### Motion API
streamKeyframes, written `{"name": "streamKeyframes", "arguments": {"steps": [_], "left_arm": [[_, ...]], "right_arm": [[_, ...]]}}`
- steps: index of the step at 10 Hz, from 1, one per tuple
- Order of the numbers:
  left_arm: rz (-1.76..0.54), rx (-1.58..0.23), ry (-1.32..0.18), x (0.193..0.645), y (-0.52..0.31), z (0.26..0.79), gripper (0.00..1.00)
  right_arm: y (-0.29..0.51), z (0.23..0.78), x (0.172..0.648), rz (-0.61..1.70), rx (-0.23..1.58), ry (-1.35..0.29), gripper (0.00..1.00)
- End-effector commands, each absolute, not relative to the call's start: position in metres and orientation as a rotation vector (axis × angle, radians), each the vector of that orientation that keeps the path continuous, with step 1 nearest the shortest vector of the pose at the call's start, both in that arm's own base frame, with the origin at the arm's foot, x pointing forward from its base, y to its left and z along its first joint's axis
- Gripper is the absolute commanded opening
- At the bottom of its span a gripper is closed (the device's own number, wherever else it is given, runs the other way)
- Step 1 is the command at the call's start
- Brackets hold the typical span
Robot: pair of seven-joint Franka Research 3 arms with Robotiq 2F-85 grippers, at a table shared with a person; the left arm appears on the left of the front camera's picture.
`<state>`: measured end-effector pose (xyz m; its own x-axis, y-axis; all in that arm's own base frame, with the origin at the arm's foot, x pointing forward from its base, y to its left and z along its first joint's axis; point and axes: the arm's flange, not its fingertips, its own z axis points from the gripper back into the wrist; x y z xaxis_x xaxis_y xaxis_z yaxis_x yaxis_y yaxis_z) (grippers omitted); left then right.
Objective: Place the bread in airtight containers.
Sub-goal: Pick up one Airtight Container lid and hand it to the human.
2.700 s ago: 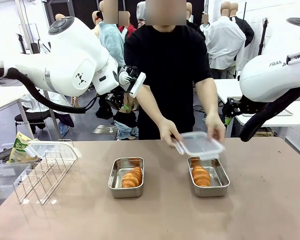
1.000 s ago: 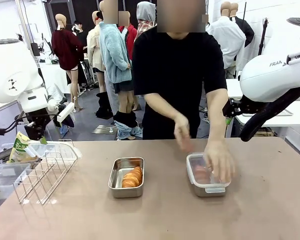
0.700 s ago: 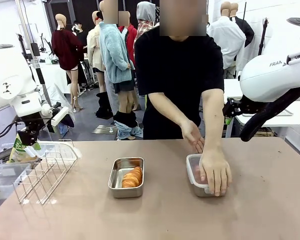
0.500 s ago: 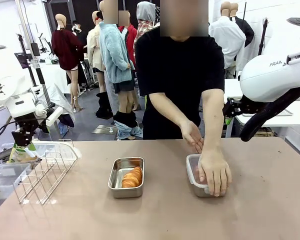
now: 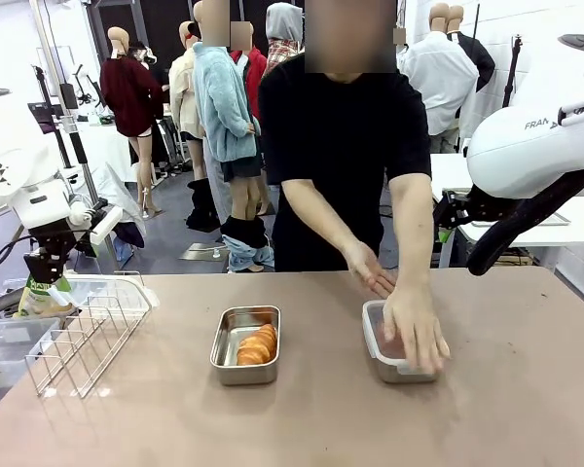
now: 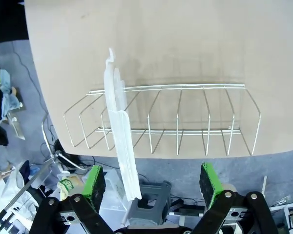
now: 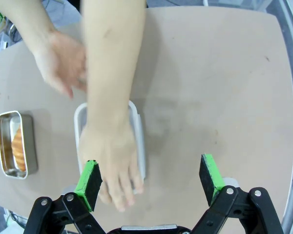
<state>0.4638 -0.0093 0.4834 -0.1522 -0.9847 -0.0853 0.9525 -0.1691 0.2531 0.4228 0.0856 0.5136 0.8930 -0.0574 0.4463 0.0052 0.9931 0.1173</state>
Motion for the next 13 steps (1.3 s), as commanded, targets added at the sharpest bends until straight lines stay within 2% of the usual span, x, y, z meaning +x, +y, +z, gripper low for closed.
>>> {"name": "streamKeyframes", "arguments": {"steps": [1,13], "left_arm": [[-1.722,0.255,-0.15,0.4627,-0.0083,0.4839,1.0],[-1.722,0.255,-0.15,0.4627,-0.0083,0.4839,1.0]], "right_arm": [[0.0854,0.5128,0.4227,-0.032,0.115,-0.463,1.0],[0.0854,0.5128,0.4227,-0.032,0.115,-0.463,1.0]]}}
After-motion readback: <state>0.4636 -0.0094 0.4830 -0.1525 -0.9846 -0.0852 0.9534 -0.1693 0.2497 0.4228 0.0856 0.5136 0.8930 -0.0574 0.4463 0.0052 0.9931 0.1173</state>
